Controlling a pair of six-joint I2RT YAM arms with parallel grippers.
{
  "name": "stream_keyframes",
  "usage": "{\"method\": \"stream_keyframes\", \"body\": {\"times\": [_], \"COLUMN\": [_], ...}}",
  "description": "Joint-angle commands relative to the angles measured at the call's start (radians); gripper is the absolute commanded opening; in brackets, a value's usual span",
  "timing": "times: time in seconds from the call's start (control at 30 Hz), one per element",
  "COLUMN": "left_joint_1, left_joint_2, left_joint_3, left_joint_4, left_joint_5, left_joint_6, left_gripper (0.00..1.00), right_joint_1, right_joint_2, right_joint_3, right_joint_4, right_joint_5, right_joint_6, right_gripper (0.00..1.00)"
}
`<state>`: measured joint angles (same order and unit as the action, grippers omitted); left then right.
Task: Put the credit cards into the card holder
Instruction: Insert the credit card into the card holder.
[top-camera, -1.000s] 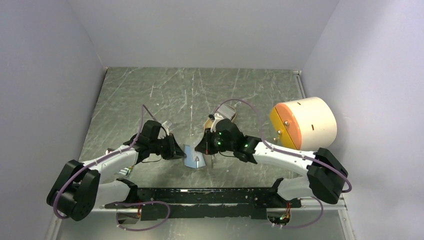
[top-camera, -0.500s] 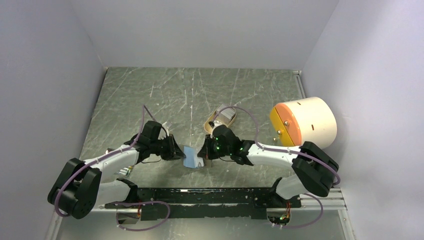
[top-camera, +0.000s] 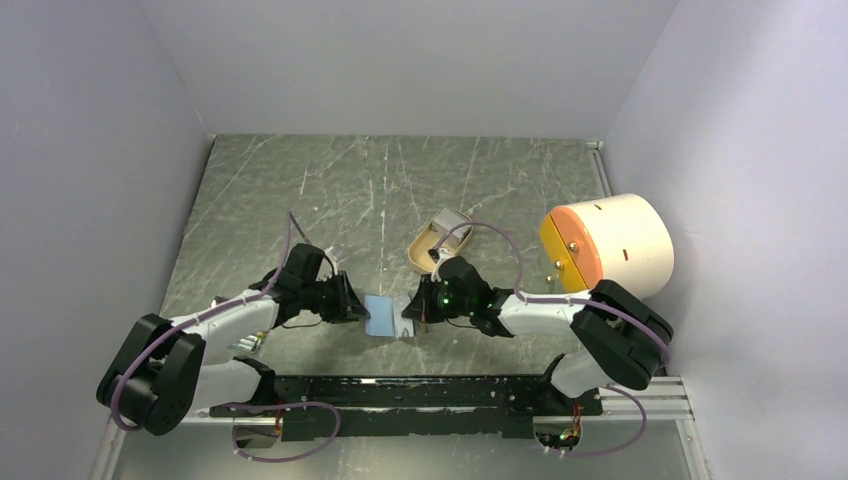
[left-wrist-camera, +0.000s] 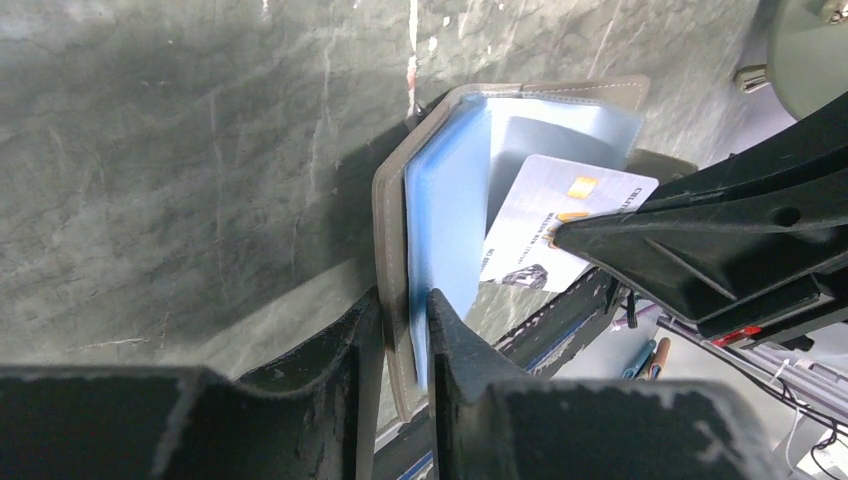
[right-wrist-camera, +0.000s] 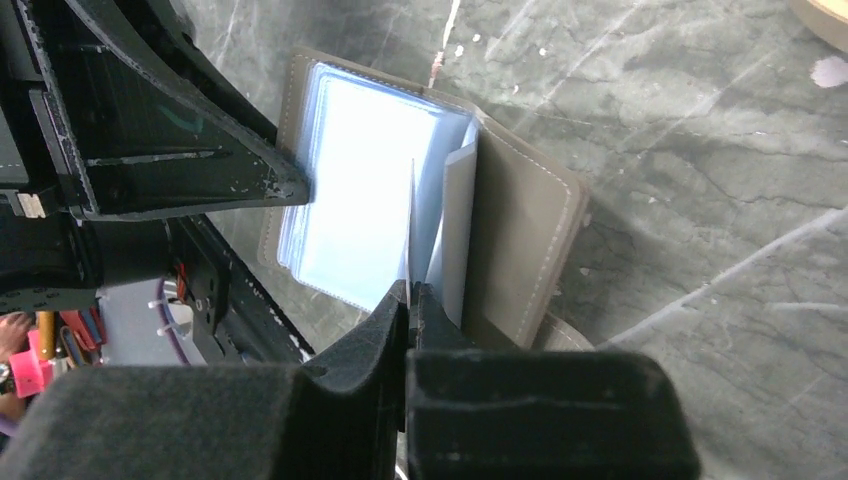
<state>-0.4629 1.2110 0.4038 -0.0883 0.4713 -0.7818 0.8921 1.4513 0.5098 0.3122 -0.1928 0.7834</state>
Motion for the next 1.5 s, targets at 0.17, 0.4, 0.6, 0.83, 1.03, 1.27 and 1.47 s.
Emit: {"method": "stream_keyframes", "body": {"times": [0.17, 0.4, 0.6, 0.83, 1.03, 1.27, 1.47], "left_joint_1": [-0.008, -0.008, -0.008, -0.008, -0.008, -0.008, -0.008], "left_joint_2": [0.020, 0.011, 0.024, 0.026, 0.033, 0.032, 0.037], "left_joint_3": [-0.009, -0.017, -0.017, -0.017, -0.017, -0.018, -0.017], "left_joint_4": [-0.029, -0.030, -0.018, -0.016, -0.014, -0.011, -0.010], "left_joint_5": [-0.034, -0.041, -0.031, -0.025, -0.024, -0.022, -0.017], "left_joint_6": [0.028, 0.032, 0.036, 0.038, 0.038, 0.036, 0.038], "left_gripper": [0.28, 0.19, 0.15, 0.16, 0.16, 0.16, 0.16], "right_joint_1": [-0.058, -0.077, -0.084, -0.096, -0.099, -0.100, -0.102], "right_joint_2": [-0.009, 0.000, 0.001, 0.035, 0.069, 0.084, 0.096], "right_joint_3": [-0.080, -0.092, -0.086, -0.088, -0.077, -0.081, -0.086], "right_joint_4": [0.168, 0.231, 0.218, 0.252, 0.273, 0.294, 0.320], "right_joint_5": [-0.069, -0.097, -0.067, -0.062, -0.070, -0.078, -0.090], "right_joint_6": [0.080, 0.132, 0.131, 0.145, 0.147, 0.156, 0.170], "right_gripper": [0.00, 0.00, 0.00, 0.00, 0.00, 0.00, 0.00]}}
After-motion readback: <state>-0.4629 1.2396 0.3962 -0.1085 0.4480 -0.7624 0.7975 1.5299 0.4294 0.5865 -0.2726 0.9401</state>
